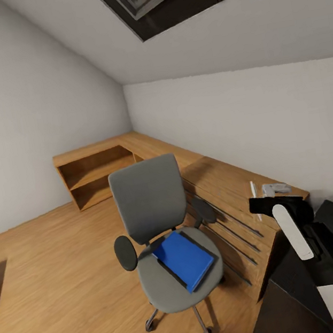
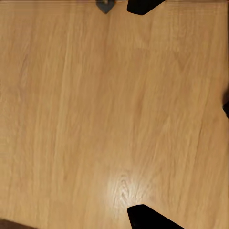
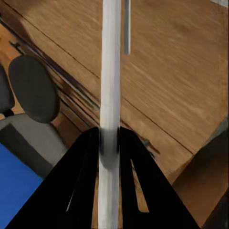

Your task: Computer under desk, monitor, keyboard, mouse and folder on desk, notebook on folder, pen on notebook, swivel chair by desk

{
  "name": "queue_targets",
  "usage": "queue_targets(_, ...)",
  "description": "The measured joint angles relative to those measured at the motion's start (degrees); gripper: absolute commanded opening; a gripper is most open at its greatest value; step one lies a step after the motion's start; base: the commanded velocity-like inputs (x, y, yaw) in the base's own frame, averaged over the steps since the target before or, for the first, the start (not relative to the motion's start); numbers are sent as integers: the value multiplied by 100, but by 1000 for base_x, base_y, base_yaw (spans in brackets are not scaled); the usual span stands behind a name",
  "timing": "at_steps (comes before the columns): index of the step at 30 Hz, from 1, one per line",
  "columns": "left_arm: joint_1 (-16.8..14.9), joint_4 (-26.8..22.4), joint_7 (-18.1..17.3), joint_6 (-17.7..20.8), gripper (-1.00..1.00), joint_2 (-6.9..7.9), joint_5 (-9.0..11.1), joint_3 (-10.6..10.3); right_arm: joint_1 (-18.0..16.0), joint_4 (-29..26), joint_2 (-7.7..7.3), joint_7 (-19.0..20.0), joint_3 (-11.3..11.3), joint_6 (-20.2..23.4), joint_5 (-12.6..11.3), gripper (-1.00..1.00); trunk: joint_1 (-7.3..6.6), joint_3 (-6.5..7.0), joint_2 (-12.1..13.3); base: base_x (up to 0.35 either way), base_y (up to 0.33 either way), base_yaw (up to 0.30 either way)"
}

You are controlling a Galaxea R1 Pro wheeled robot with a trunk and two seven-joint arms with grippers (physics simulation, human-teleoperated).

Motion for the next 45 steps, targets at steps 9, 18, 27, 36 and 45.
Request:
queue_targets(9,0,-13,0,-4,100,33,0,0,0,1173,-26,-131,20,6,3,-100,-198,162,361,0,0,-297)
queue_targets(18,1,-12,0,1,100,47,3,1,59,1794,-167,-118,14,0,12,-100,-396,323,722,0,0,-297)
queue_targets(27,1,-16,-9,-4,100,47,9,10,70,2154,-172,-93,52,-158,16,-100,-396,324,724,0,0,-297)
queue_targets(36,3,-636,-15,5,100,35,56,291,66,2904,-147,-78,809,-773,-6,-100,-375,306,685,0,0,-83)
queue_targets(45,5,-682,-26,5,100,30,62,367,60,3105,-93,-18,1034,-1232,12,-100,-177,145,324,0,0,-1)
